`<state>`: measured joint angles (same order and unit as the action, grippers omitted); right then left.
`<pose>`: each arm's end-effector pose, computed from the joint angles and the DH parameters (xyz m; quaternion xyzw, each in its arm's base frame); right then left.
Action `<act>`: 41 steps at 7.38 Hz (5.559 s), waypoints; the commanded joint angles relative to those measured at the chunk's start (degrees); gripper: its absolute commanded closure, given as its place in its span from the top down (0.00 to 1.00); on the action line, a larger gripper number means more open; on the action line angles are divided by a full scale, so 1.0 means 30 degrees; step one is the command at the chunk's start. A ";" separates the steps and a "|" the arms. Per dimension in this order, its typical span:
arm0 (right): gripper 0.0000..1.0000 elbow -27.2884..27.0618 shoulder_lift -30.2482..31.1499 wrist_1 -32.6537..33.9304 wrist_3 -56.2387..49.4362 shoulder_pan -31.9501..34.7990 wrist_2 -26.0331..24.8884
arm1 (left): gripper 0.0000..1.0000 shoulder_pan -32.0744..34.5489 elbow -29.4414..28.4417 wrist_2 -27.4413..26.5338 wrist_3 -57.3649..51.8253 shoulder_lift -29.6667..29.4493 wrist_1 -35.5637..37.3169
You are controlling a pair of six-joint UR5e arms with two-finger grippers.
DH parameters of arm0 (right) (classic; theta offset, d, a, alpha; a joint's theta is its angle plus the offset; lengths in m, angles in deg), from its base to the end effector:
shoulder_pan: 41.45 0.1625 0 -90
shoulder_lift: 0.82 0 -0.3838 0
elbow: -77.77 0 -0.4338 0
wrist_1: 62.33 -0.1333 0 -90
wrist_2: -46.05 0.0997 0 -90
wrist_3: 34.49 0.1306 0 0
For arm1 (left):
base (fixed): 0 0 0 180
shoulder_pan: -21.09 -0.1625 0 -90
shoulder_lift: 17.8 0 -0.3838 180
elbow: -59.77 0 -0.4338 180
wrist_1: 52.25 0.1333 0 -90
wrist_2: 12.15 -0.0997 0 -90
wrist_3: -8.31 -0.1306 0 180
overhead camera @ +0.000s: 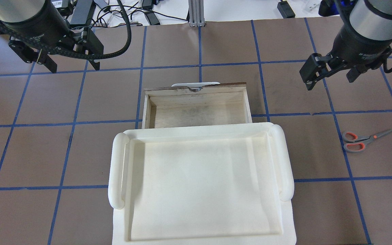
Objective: Put scissors in drawer and close it
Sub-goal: 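Move the right gripper toward the grey-and-orange scissors beside the drawer, then lower the right gripper onto the scissors and close on the handles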
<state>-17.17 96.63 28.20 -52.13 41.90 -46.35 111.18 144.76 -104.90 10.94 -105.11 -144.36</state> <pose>0.0702 -0.5016 0.4370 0.0952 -0.9949 0.0215 0.0260 -0.1279 -0.5236 0.4839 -0.0233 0.9983 -0.0493 0.0228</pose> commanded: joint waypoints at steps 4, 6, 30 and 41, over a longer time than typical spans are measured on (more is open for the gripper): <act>1.00 -0.0051 -0.1221 0.0233 -1.6151 -0.5247 0.0301 | 1.00 0.0000 0.0000 -0.0051 0.0000 0.0010 0.0000; 1.00 -0.0022 -0.2564 0.0524 -2.0870 -0.6796 0.0272 | 1.00 0.0029 0.0000 -0.0051 0.0000 0.0010 0.0000; 1.00 -0.5940 -0.9337 1.1249 -4.0703 -0.9793 -0.1309 | 1.00 0.0177 0.0000 -0.0022 0.0000 0.0156 -0.0001; 0.00 -0.6028 -0.8755 1.1279 -4.1583 -1.0087 -0.1545 | 1.00 0.0059 0.0088 0.0037 0.0000 0.0215 -0.0030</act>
<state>-35.40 69.09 62.04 -177.01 11.51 -50.96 111.45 145.00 -104.82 10.94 -104.46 -144.45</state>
